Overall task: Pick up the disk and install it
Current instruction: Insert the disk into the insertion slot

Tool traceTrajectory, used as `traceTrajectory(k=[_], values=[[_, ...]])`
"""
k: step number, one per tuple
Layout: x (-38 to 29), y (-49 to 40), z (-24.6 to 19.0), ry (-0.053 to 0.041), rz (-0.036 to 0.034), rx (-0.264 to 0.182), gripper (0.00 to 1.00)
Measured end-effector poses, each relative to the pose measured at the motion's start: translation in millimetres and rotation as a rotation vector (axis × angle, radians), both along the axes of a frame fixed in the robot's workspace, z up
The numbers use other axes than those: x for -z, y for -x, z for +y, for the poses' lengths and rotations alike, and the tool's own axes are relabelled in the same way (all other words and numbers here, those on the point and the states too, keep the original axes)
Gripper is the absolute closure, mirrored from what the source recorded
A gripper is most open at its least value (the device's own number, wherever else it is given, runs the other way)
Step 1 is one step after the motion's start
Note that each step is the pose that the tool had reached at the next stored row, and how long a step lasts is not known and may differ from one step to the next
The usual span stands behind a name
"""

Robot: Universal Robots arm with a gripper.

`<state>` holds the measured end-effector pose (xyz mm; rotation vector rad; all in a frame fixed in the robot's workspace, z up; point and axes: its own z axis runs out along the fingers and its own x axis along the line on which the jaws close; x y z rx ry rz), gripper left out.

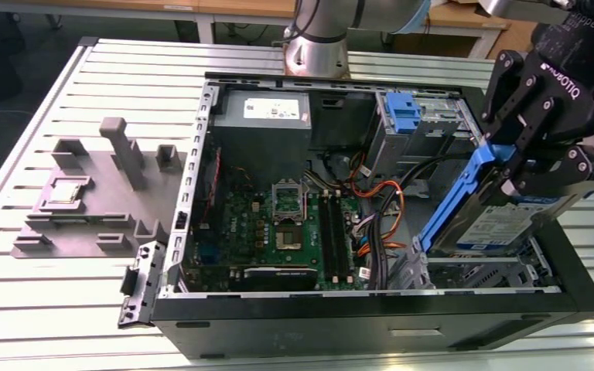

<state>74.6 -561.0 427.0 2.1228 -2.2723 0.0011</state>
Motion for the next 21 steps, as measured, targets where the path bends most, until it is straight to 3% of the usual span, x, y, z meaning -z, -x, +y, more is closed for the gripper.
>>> traceTrajectory(k=[21], values=[[14.7,0.0,-0.1,-0.0005,0.0000,-0.003,0.63]])
